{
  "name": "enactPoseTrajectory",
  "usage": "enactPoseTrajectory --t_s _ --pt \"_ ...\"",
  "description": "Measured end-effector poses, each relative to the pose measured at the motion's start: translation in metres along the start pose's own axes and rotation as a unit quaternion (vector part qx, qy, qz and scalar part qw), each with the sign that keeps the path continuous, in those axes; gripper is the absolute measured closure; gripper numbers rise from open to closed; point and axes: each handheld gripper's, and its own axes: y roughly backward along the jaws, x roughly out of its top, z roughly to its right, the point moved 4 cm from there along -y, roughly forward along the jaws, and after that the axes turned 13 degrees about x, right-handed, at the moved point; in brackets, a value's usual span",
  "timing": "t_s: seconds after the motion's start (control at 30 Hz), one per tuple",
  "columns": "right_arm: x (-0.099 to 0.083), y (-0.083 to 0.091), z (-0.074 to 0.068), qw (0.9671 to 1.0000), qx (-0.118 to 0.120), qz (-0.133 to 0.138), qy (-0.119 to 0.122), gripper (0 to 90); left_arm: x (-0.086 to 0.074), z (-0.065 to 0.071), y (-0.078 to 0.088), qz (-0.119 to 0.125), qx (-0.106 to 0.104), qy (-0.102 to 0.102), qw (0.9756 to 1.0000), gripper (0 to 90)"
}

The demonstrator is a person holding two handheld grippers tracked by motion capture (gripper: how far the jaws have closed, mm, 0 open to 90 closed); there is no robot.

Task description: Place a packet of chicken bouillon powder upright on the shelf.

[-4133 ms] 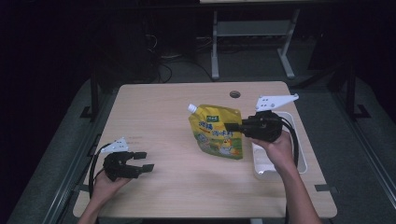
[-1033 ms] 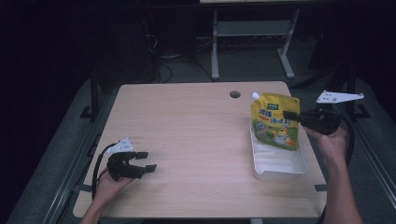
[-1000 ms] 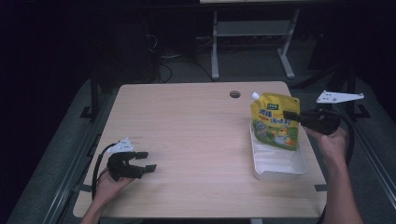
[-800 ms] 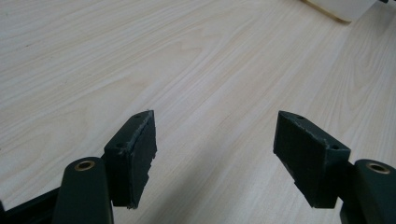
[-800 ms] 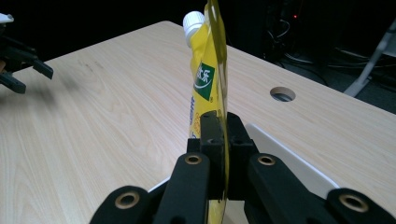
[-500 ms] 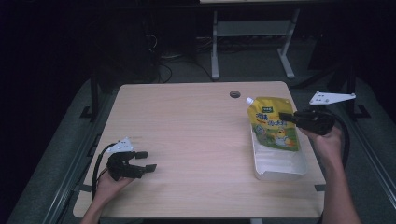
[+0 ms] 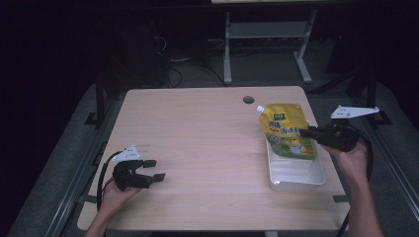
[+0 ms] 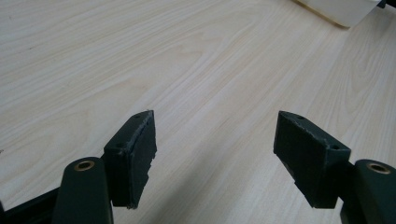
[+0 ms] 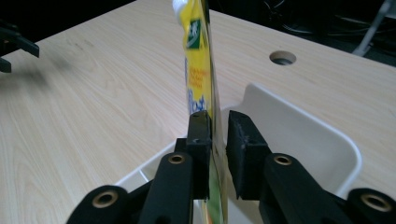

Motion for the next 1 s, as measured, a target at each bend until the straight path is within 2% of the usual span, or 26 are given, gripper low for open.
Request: enactPoseTrajectory --t_s 0.17,0.37,0.43,0.5,0.73,1.0 --pt "-0.019 0.007 -0.002 0.9998 -0.004 -0.014 -0.013 77.3 0.0 0.0 0.0 0.0 0.0 0.0 1.0 29.5" --pt "-0.033 0.006 -0.004 0.9988 -0.016 -0.045 -0.011 83.2 0.001 0.0 0.0 0.002 0.0 0.0 1.0 29.4" --pt "-0.033 0.006 -0.005 0.9988 -0.019 -0.044 -0.012 84.5 0.001 0.0 0.0 0.001 0.0 0.0 1.0 29.5" --pt "-0.032 0.007 -0.004 0.9983 -0.034 -0.048 -0.003 86.7 0.001 0.0 0.0 0.001 0.0 -0.001 1.0 29.5" --pt "-0.024 0.006 -0.005 0.996 -0.059 -0.064 0.021 88.7 0.001 0.0 -0.002 0.0 -0.001 0.0 1.0 29.3" --pt "-0.036 0.007 -0.001 0.9967 -0.061 -0.053 0.011 89.9 0.001 0.001 -0.002 -0.002 -0.001 -0.003 1.0 29.1"
